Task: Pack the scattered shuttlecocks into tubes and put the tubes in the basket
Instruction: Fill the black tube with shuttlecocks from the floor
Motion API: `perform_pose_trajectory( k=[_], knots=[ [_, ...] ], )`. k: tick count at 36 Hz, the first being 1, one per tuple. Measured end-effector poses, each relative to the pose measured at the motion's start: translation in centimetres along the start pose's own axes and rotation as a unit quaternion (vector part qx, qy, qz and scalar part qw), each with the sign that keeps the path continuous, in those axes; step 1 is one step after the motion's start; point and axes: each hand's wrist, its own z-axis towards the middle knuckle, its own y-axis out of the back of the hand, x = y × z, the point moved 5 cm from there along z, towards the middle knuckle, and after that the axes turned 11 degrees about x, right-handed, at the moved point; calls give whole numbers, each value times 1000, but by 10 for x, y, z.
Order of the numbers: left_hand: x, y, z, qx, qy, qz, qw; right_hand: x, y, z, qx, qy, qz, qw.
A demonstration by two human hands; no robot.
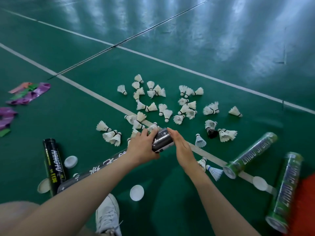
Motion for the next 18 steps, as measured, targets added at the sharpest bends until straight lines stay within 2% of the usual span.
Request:
perform_pose_trajectory(
  k=[5, 9, 18],
  knots=[
    [17, -16, 12, 23, 26, -10, 999, -17, -5, 24, -1, -21, -23, 1000],
    [46, -28, 28, 38, 60, -51, 996, -42, -13, 55, 23, -69, -84, 994],
    [124, -61, 77, 100, 174, -76, 977, -109, -37, 133, 126, -165, -240, 948]
  ],
)
